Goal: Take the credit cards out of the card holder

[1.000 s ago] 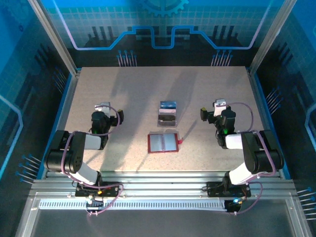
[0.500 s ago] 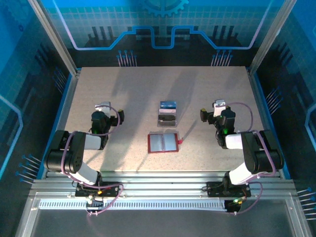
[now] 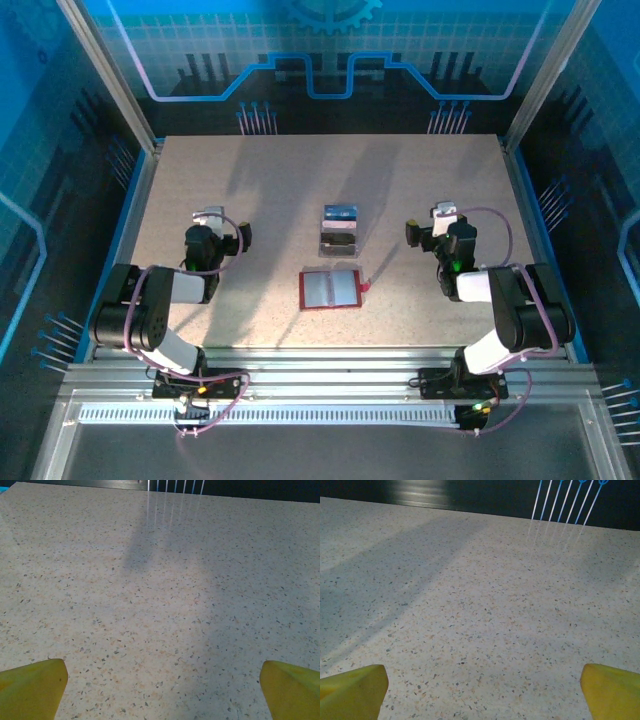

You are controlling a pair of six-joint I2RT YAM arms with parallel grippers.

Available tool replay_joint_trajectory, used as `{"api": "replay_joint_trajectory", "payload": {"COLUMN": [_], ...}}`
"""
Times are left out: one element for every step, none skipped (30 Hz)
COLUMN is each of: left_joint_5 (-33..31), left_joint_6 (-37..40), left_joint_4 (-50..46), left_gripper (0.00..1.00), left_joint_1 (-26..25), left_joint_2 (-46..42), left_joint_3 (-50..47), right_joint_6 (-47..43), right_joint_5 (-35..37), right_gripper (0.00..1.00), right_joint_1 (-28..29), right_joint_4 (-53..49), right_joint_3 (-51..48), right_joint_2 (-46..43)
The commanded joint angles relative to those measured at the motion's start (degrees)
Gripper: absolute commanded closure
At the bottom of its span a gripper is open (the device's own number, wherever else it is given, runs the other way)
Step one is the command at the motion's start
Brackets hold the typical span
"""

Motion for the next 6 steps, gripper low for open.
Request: {"api": "replay_joint_trajectory", "payload": {"left_joint_5": [1.3,1.3,1.3,1.3,1.3,1.4], "left_joint_6": [1.3,1.3,1.3,1.3,1.3,1.3], "left_joint_4": [2.2,2.1,2.2,2.1,2.1,2.2], "left_gripper": [0.01,0.01,0.01,0.01,0.01,0.01], "left_joint_1": [0.2,0.2,0.2,0.2,0.2,0.2], "left_joint_2": [0.1,0.2,0.1,0.1,0.1,0.2], "left_joint_3": [0.8,0.8,0.8,0.8,0.7,0.8], "right_joint_6": [-1.3,-1.4,-1.1,-0.5,-0.1,0.0], "right_joint_5": [-0.8,-0.8,-0.8,-1.4,-2.0,-1.6], "right_gripper": [0.0,0.0,0.0,0.0,0.0,0.0], "right_joint_1": [1.0,1.1,0.9,0.3,-0.2,-0.2], "right_joint_4": [0.8,0.7,0.2,-0.3,-0.3,0.1], "right_joint_3": [-0.3,-0.3,-0.1,0.2,0.2,-0.1], "right_joint_2": [-0.1,-0.1,0.0,-0.1,-0.1,-0.1]}}
